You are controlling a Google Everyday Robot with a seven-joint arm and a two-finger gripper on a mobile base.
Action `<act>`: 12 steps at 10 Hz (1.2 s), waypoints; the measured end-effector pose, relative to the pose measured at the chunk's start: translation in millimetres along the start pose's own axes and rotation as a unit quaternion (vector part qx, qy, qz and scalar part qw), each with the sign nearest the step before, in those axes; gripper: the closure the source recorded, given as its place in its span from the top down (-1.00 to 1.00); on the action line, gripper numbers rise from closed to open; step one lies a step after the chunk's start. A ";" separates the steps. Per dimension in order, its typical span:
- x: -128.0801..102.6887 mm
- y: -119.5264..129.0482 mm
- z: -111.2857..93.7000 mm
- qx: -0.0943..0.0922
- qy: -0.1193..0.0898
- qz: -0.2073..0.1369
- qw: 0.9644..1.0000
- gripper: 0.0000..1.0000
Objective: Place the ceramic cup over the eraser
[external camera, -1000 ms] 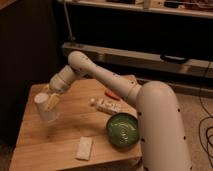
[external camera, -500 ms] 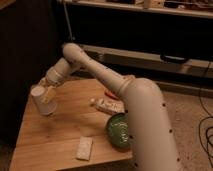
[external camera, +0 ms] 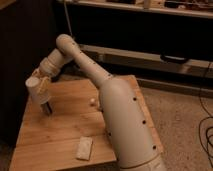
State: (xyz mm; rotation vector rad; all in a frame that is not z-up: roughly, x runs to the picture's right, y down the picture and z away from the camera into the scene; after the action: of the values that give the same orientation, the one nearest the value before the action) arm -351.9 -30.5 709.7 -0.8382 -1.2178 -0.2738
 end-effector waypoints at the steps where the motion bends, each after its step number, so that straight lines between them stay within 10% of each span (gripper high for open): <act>1: -0.1 -2.3 -1.3 -0.001 0.000 -0.005 1.000 -0.99; 12: 23.0 -9.9 -6.8 -0.009 -0.018 -0.010 1.000 -0.99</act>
State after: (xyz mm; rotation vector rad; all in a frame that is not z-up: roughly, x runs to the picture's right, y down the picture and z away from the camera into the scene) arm -344.8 -36.4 733.9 -0.8496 -1.2589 -0.2877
